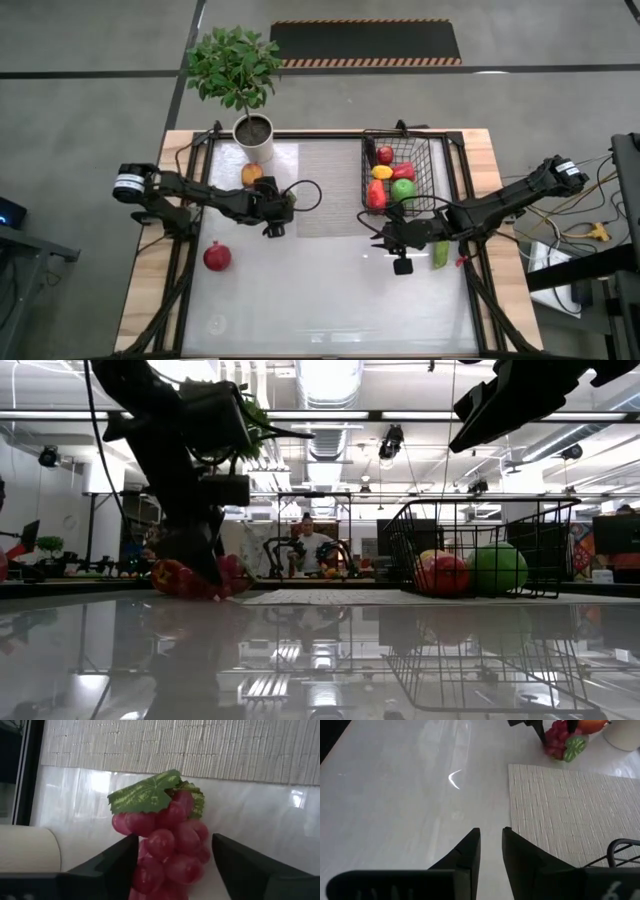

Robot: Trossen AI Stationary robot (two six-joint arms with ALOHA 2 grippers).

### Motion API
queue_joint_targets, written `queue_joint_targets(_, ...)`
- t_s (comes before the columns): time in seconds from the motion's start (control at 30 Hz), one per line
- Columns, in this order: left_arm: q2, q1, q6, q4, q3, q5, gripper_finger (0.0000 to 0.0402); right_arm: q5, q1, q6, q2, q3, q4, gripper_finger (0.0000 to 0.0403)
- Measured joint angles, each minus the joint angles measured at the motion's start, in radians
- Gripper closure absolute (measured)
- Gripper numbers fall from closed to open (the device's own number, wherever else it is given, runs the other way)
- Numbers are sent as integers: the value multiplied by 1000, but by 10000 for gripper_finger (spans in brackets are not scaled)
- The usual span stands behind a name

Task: Build produce basket
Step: Put the purple grapes into the wire basket

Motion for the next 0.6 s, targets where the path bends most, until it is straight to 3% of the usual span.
queue_joint_targets(0.3,-8,0,-2,24,0,0,263,0,0,1,0,0,4,335)
queue_joint_targets(0.6,-8,0,-4,68,-1,-13,315,0,0,1,0,-2,5,335)
